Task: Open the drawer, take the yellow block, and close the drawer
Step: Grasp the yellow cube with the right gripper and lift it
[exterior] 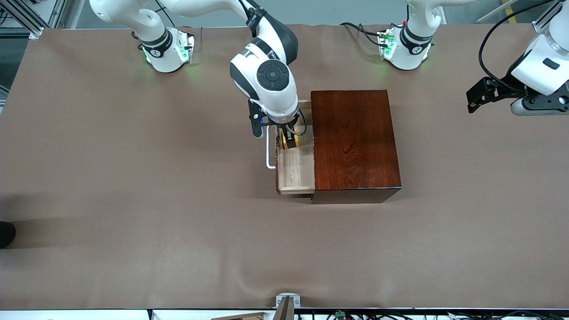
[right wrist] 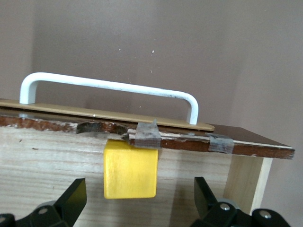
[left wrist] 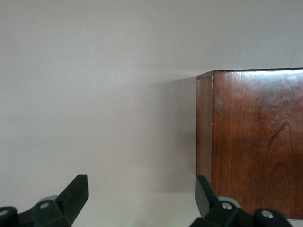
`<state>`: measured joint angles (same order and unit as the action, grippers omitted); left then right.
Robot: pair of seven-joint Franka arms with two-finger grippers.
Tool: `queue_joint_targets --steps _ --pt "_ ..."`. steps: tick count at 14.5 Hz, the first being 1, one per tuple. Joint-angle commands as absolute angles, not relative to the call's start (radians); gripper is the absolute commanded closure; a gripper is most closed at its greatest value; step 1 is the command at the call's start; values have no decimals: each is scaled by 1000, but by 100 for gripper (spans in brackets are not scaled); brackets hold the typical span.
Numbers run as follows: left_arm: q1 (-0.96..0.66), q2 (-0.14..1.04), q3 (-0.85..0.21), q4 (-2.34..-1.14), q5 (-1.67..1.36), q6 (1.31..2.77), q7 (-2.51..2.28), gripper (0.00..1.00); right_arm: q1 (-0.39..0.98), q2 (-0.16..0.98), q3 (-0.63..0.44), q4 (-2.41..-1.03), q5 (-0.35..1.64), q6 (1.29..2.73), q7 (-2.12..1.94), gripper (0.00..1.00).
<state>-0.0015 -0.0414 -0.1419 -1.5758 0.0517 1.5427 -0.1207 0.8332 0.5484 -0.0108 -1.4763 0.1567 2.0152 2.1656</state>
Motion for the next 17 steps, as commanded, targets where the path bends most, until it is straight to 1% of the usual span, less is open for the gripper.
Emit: queue_joint_targets --steps 1,8,9,10,12,13,14,16,17 --pt "15 -49 -152 -1586 34 1557 -95 0 848 571 -23 -1457 135 2032 2200 0" --pt "17 -52 -152 -1588 34 1559 -95 0 871 612 -23 -1459 98 2062 2249 0" --pt "17 -52 -152 -1589 34 1559 -95 0 871 615 -25 -1459 95 2078 2262 6" --pt "17 -52 -152 -1589 34 1559 -95 0 871 615 -23 -1459 77 2082 2264 19" --pt "17 -52 -152 -1589 34 1559 -95 0 873 612 -21 -1456 35 2074 2266 52" --pt "17 -52 -152 -1589 34 1559 -97 0 873 611 -21 -1451 41 2072 2266 78" --pt "15 -52 -153 -1588 34 1559 -97 0 868 607 -21 -1448 46 2072 2263 91" --pt "15 -52 -160 -1583 34 1555 -100 0 864 604 -20 -1425 49 2062 2257 94" --pt "14 -52 -161 -1582 34 1551 -100 0 861 603 -20 -1408 49 2048 2255 98"
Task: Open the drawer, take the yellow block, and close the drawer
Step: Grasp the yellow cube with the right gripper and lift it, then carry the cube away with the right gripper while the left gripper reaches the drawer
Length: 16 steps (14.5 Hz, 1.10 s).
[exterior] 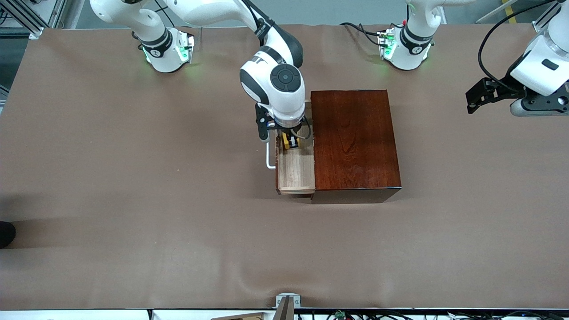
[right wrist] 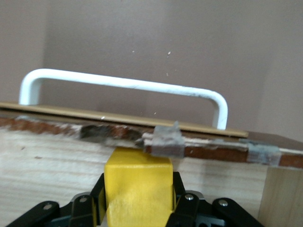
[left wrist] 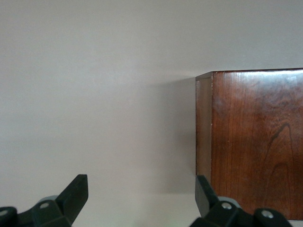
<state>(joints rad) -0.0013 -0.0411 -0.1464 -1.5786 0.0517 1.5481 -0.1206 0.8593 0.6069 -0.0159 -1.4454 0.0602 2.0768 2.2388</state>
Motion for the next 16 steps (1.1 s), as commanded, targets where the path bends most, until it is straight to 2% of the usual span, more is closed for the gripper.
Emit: queue_joint_targets --steps 1,3,8,16 --pt "11 -52 -161 -1582 34 1549 -103 0 858 603 -20 -1387 52 2017 2255 100" --pt "3 -54 -175 -1578 34 1543 -118 0 833 604 -18 -1336 69 1947 2255 100" --pt "-2 -25 -331 -1559 37 1543 -319 0 770 601 -15 -1227 110 1830 2232 100" --pt "-18 112 -540 -1503 43 1552 -644 0 689 519 -21 -1230 112 1701 1906 100"
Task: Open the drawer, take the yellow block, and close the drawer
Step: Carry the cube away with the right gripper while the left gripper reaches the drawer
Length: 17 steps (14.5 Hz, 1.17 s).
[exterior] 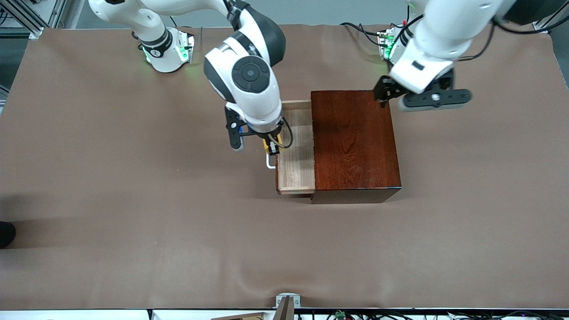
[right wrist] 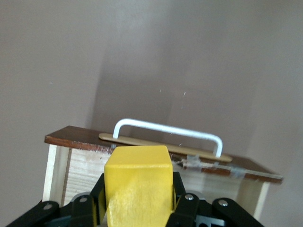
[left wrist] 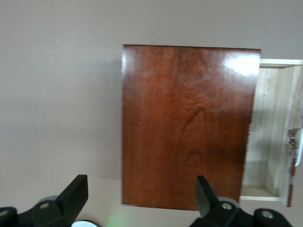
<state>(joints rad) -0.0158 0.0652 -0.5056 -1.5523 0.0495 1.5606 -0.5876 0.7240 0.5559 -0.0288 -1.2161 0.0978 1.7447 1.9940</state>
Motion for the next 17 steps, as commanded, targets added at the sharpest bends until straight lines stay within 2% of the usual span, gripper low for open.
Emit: queue_joint_targets --steps 1,9,13,17 --pt "-28 124 -551 -1502 43 1560 -678 0 678 508 -21 -1238 112 1678 1849 100" --pt "-233 345 -543 -1355 106 1658 -1047 0 586 489 -25 -1266 107 1661 1488 100" --pt "-310 422 -538 -1348 142 1793 -1244 0 500 471 -26 -1282 100 1623 1258 100" --pt "-420 560 -531 -1243 231 1885 -1495 0 394 468 -28 -1295 89 1597 1041 100"
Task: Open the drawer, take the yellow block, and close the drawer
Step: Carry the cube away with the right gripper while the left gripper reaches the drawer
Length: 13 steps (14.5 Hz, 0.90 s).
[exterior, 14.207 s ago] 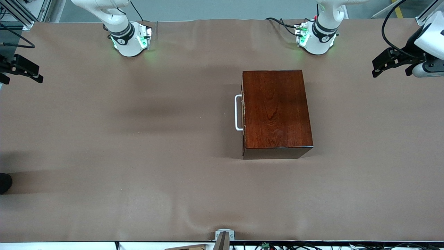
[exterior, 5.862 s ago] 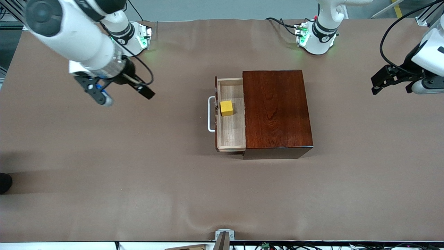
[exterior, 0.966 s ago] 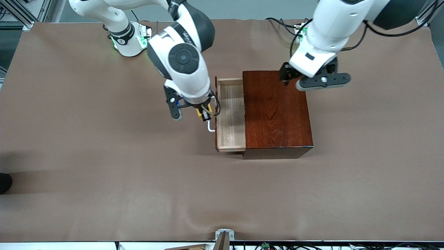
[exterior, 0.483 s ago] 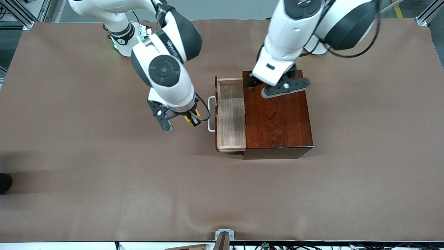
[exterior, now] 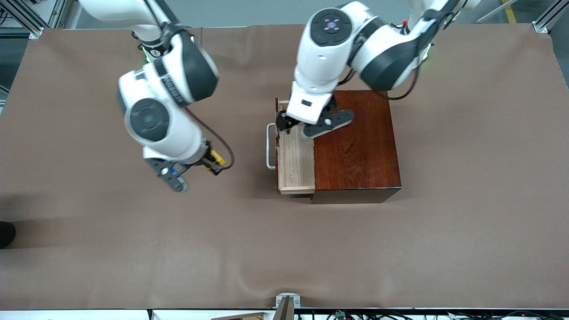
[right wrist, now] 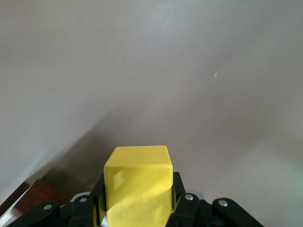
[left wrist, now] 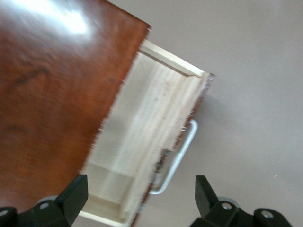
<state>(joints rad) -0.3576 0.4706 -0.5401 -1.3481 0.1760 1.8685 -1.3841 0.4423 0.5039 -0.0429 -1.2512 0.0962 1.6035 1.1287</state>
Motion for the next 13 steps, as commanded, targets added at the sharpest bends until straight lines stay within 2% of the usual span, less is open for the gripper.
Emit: queue_joint_targets --steps 1,5,8,13 --pt "-457 577 -499 -1239 247 1935 -1579 0 373 463 -28 -1299 81 1594 998 100" --pt "-688 627 -280 -1233 249 2095 -1762 0 328 451 -28 -1338 26 1598 875 100" --pt "-863 736 -119 -1142 247 2189 -1885 0 285 451 -28 -1341 15 1605 781 100" --pt "-994 848 24 -1120 247 2284 -2023 0 209 445 -28 -1397 14 1673 619 100"
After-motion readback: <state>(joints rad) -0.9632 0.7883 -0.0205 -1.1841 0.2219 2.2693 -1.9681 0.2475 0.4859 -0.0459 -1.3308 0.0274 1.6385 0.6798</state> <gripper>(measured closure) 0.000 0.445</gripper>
